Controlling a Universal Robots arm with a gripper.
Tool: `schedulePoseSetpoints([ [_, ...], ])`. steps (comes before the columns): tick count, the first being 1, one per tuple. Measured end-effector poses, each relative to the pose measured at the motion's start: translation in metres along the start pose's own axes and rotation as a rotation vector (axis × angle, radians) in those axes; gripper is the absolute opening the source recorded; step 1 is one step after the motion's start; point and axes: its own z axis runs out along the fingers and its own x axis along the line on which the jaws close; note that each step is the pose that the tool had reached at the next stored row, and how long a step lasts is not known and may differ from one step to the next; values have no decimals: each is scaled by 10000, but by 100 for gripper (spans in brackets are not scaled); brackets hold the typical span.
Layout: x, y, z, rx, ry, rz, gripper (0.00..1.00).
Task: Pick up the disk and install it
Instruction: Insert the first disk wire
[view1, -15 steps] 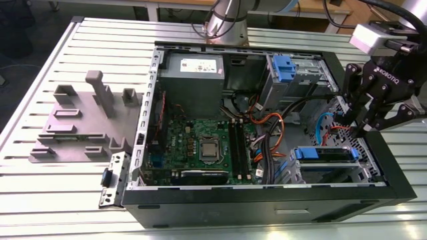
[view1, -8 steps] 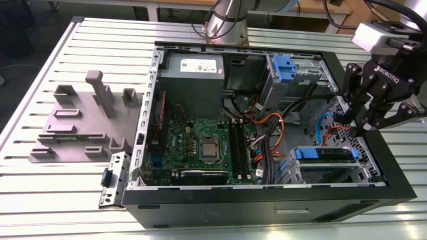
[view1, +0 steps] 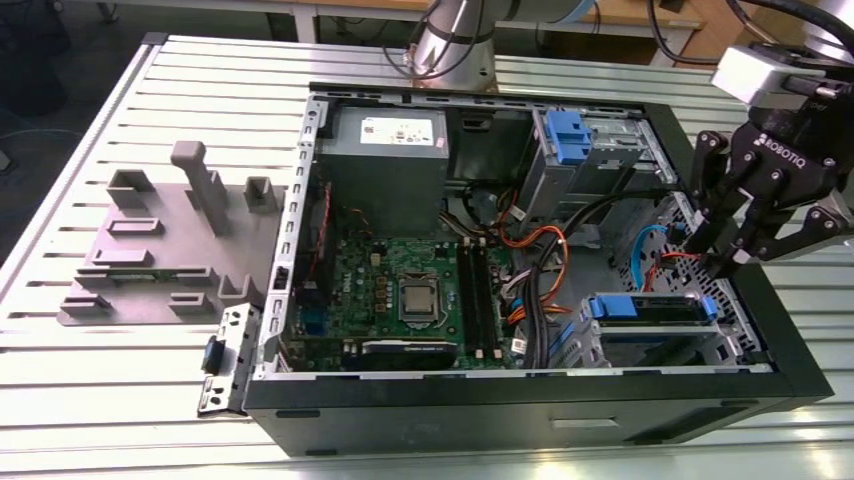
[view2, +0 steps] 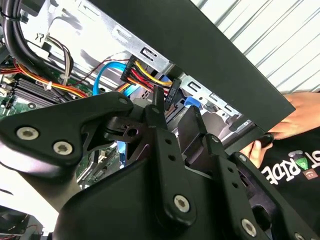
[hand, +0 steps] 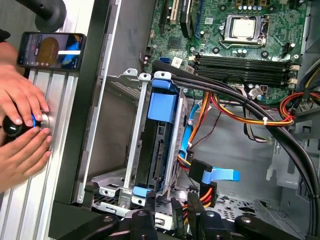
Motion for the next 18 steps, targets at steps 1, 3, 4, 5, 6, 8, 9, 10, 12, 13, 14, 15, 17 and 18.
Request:
schedulePoseSetpoints([
  [1, 0, 0, 0, -1, -1, 1, 38],
  [3, 0, -1, 1, -2, -2, -1, 38],
  [4, 0, -1, 1, -2, -2, -1, 38],
  [5, 0, -1, 1, -2, -2, -1, 38],
  [6, 0, -1, 1, -2, -2, -1, 37],
  [8, 0, -1, 1, -3, -2, -1, 37],
  [9, 0, -1, 1, -3, -3, -1, 30],
  [10, 0, -1, 1, -3, -3, -1, 30],
  [12, 0, -1, 1, -4, -2, -2, 29],
  [13, 0, -1, 1, -4, -3, -2, 29],
  [14, 0, -1, 1, -4, -2, -2, 22],
  [15, 0, -1, 1, -4, -2, -1, 17],
  [17, 0, -1, 1, -4, -2, -2, 17],
  [18, 0, -1, 1, -4, -2, -2, 17],
])
